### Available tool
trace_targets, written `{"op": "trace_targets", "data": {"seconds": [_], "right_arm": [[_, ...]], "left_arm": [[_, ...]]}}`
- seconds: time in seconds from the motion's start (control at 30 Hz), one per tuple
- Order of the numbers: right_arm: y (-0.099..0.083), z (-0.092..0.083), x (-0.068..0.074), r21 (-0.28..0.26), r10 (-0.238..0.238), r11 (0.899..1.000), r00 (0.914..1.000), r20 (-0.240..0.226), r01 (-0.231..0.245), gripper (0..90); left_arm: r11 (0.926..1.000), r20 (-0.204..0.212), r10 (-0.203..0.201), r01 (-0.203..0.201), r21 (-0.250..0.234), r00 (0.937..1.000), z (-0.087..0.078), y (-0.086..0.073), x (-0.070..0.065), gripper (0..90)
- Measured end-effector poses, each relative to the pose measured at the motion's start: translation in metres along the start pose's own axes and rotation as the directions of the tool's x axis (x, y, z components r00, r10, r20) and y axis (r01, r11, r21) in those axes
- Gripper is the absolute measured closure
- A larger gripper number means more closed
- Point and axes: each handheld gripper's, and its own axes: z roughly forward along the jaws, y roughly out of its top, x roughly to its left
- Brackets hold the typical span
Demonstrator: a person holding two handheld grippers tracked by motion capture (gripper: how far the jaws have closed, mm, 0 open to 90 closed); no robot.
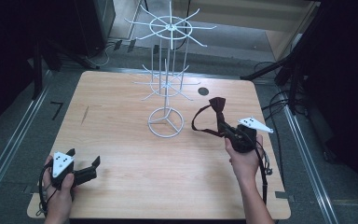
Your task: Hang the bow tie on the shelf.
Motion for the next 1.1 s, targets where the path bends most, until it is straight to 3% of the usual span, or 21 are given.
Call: {"op": "trace_targets", "data": {"seconds": [0.67, 1.1], "right_arm": [[0.011, -0.016, 0.027, -0.100, -0.067, 0.993, 0.9960, -0.059, 0.061, 87.5], [0.016, -0.028, 0.038, -0.169, -0.118, 0.980, 0.9878, -0.101, 0.100, 87.5]], "left_arm": [[1.0000, 0.001, 0.004, -0.004, 0.002, 1.0000, 0.000, 0.000, 0.000, 6.1], [1.0000, 0.001, 0.006, -0.006, 0.002, 1.0000, 0.000, 0.000, 0.000, 6.1]]}}
